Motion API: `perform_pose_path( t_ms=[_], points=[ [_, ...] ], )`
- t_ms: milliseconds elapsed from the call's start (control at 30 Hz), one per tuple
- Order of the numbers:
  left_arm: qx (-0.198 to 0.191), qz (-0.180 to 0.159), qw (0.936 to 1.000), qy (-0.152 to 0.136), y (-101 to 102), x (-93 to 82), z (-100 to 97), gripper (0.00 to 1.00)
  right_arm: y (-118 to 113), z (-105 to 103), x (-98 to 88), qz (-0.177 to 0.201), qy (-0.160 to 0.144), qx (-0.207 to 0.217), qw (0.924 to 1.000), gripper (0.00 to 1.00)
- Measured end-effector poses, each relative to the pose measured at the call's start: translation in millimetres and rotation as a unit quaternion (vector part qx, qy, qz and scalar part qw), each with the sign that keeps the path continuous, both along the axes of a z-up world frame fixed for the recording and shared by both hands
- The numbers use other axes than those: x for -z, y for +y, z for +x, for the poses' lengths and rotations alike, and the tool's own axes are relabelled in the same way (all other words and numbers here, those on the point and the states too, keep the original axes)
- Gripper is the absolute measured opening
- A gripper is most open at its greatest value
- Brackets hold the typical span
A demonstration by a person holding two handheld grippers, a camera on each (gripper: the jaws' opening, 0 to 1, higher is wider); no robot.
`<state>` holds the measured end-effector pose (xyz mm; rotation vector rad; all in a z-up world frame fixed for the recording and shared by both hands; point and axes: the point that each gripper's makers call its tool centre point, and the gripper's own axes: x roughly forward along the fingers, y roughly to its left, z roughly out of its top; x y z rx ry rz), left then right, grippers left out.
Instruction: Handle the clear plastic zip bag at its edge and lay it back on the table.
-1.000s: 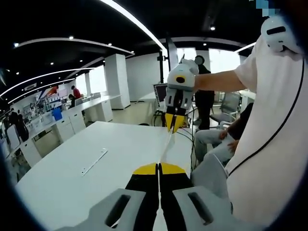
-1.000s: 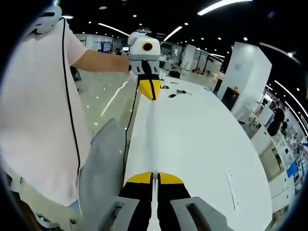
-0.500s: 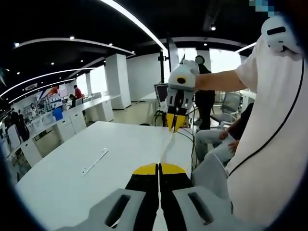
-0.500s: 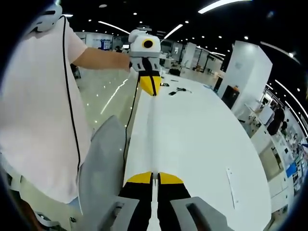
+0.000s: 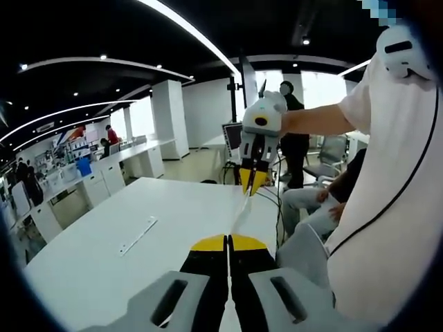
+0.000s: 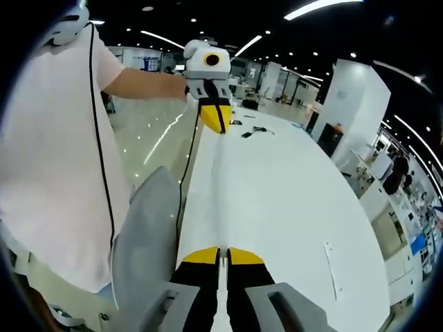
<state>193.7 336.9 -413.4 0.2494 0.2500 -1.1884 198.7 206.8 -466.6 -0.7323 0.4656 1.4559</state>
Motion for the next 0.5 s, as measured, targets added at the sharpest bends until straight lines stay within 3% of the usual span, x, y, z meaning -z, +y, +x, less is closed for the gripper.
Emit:
perform_pose_path(
  t_ms=[500],
  points=[
    [0.002,0.001,1.0,-0.003,-0.7,-4.0,0.5,0.0,1.1,-0.9,2.5,0.006,0.013,0.007,0.9999,0.0]
  ],
)
